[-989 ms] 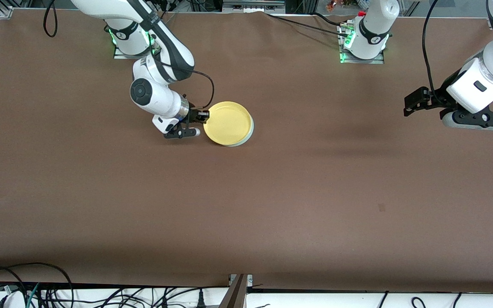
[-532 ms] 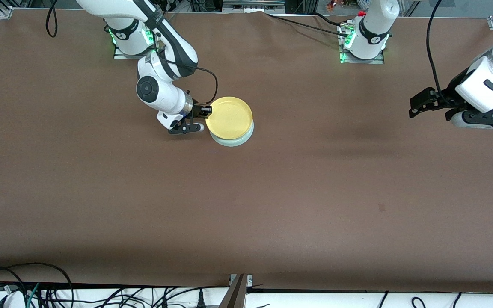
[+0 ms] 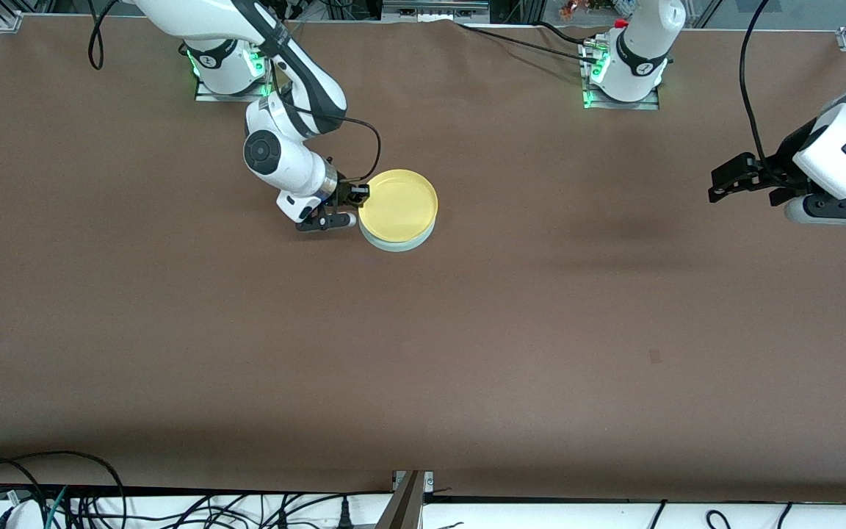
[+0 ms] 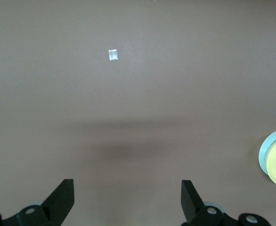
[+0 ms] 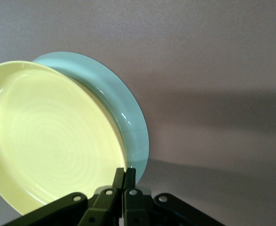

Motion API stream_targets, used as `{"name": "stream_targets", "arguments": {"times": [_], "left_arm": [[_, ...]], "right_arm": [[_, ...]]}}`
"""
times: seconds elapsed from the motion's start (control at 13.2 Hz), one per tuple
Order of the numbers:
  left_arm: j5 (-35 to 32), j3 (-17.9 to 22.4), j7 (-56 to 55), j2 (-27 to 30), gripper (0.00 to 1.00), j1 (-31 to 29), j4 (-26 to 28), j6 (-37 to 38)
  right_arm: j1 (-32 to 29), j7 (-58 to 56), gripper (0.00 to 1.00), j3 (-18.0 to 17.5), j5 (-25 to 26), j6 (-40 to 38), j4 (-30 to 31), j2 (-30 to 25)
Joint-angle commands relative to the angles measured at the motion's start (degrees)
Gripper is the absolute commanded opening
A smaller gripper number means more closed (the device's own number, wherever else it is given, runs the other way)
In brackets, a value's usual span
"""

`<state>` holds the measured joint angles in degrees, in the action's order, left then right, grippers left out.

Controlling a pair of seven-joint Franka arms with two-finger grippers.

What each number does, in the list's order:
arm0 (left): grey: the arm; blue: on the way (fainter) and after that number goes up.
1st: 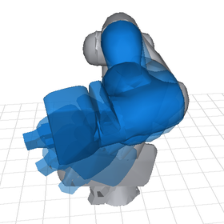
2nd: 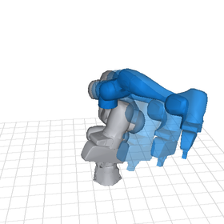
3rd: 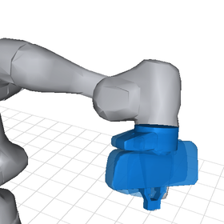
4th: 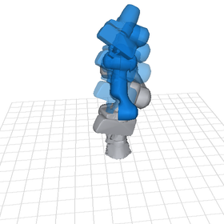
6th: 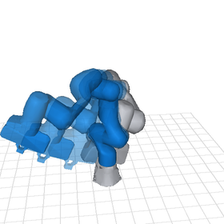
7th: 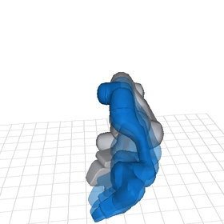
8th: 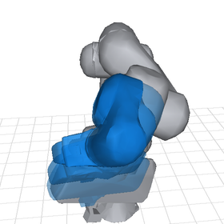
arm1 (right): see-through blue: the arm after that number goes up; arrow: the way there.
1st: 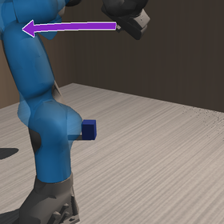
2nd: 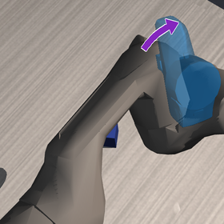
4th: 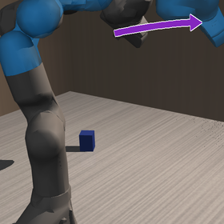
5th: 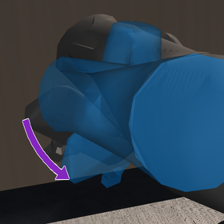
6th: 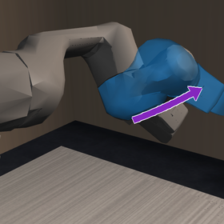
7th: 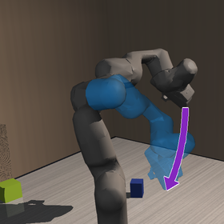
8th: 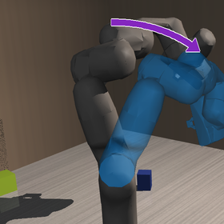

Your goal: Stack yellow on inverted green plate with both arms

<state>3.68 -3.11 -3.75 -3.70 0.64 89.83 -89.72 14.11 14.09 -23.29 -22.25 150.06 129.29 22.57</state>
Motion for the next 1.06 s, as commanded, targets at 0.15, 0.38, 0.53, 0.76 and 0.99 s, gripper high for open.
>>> {"name": "stream_targets", "arguments": {"times": [0.15,0.38,0.53,0.76,0.99], "left_arm": [[-0.2,-0.8,0.3,-0.3,1.00,-1.2,-2.5,1.1],[0.3,-0.8,0.1,-1.3,1.00,-2.4,-4.7,1.2],[-0.1,-0.8,0.2,-1.8,1.00,-2.6,-5.5,1.2],[-0.2,-0.8,0.2,-2.9,1.00,-2.4,-5.5,2.4],[-7.8,-2.2,-0.4,-3.1,1.00,-0.6,-5.5,2.0]], "right_arm": [[0.8,0.2,0.00,0.0,-0.8,1.7,0.3,0.9],[0.7,-0.4,0.00,0.3,-0.8,1.3,0.3,0.4],[0.7,-0.4,0.00,0.3,-0.8,1.3,0.3,0.3],[0.6,-2.9,0.00,1.8,-0.8,0.8,0.3,-0.1],[0.6,-2.9,0.00,2.4,-0.8,-0.4,0.3,-0.9]]}}
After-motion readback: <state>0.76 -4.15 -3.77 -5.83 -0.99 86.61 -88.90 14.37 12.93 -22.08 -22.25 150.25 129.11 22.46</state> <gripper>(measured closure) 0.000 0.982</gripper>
